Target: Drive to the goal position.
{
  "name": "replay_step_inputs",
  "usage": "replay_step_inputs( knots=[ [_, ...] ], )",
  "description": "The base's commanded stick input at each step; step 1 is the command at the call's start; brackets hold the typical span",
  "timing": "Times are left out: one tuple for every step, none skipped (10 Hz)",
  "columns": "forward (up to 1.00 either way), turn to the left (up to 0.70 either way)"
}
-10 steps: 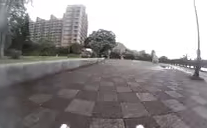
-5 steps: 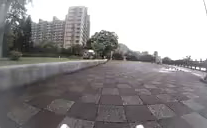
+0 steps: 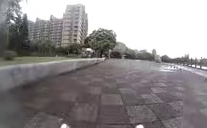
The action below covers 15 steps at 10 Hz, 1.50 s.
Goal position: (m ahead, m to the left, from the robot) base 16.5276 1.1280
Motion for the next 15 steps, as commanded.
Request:
replay_step_inputs(
  knots=[
    [0.85, 0.01],
    [0.85, 0.01],
    [0.85, 0.01],
    [0.85, 0.01],
    [0.85, 0.01],
    [0.85, -0.06],
    [0.85, -0.22],
    [0.85, -0.33],
    [0.85, -0.33],
    [0.85, -0.33],
    [0.85, -0.23],
    [0.85, -0.02],
    [0.85, 0.01],
    [0.85, 0.01],
    [0.85, 0.01]
  ],
)
